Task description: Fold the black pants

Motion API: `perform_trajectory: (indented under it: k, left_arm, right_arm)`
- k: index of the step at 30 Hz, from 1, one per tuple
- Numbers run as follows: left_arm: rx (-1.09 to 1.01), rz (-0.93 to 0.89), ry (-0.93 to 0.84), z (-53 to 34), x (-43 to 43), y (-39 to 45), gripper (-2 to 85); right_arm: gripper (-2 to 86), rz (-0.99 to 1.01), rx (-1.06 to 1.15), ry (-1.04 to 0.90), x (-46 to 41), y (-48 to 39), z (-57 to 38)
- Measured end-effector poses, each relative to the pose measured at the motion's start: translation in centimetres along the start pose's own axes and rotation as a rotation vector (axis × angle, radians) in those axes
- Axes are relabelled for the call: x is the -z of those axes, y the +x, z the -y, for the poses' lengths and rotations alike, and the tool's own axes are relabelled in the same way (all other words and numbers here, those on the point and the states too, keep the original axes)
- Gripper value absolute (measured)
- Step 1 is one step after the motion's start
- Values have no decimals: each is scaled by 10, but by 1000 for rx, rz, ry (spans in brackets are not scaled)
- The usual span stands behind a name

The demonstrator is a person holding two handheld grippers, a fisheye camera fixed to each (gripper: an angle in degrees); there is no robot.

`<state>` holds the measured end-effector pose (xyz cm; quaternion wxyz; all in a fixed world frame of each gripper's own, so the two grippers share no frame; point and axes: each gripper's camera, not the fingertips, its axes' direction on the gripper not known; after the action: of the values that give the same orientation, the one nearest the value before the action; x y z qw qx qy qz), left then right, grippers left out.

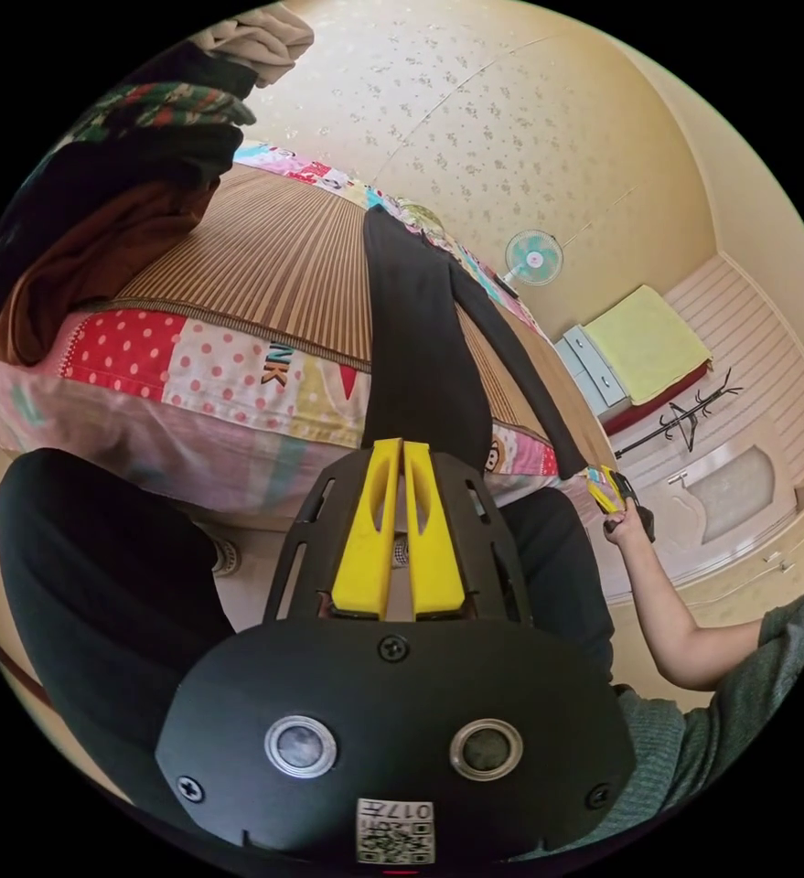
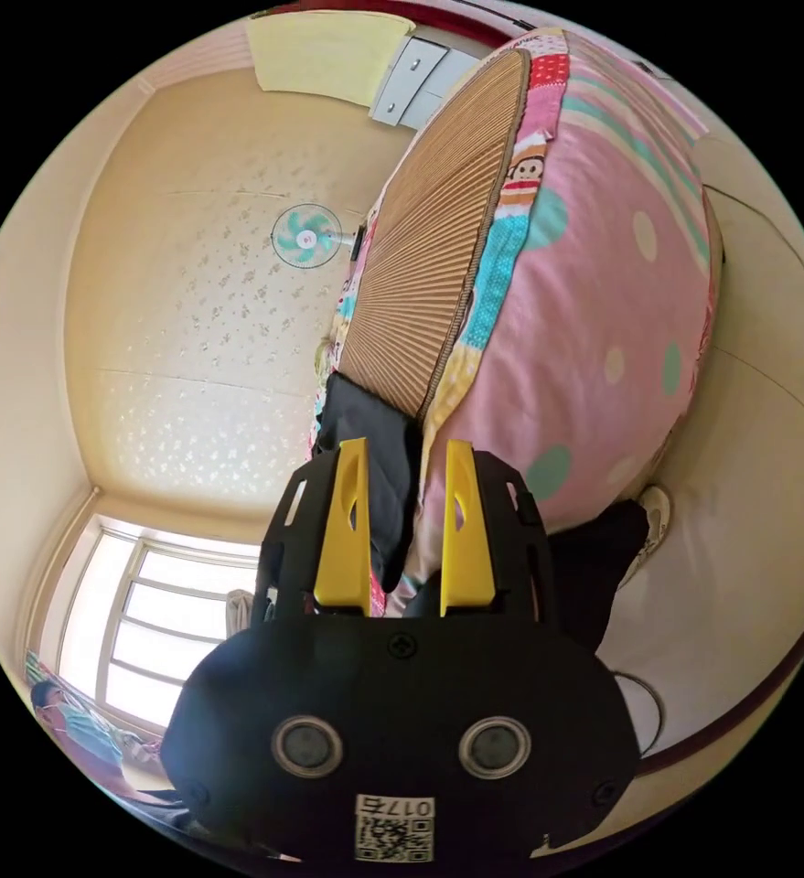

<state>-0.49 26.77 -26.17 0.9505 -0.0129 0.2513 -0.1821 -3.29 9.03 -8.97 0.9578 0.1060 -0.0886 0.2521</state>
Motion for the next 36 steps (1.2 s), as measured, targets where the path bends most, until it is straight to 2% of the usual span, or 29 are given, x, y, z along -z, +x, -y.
perform_trajectory:
  k: [13,16,23,29,32,36]
  left_arm:
    - [-10,14,-22,1,-5,7,-10]
    - [-2,24,-15,2,-3,5,-10]
    - [12,24,-28,6,-8,-1,-10]
    - [9,22,-30,8,-9,-1,-10]
    - [21,32,-14,9,-4,-6,-10]
    - [58,29,-6,9,-2,-18,-10]
  right_arm:
    - [122,-17,34,-108,-44,-6,29]
    - [121,5,54,-86,-35,-11,16]
    - [85,-155,298,73,-8,-55,-18]
    - [114,-208,282,-150,-67,-11,15]
    - [107,-270,327,-141,-69,-3,9]
    - [93,-226,289,-91,-56,20,12]
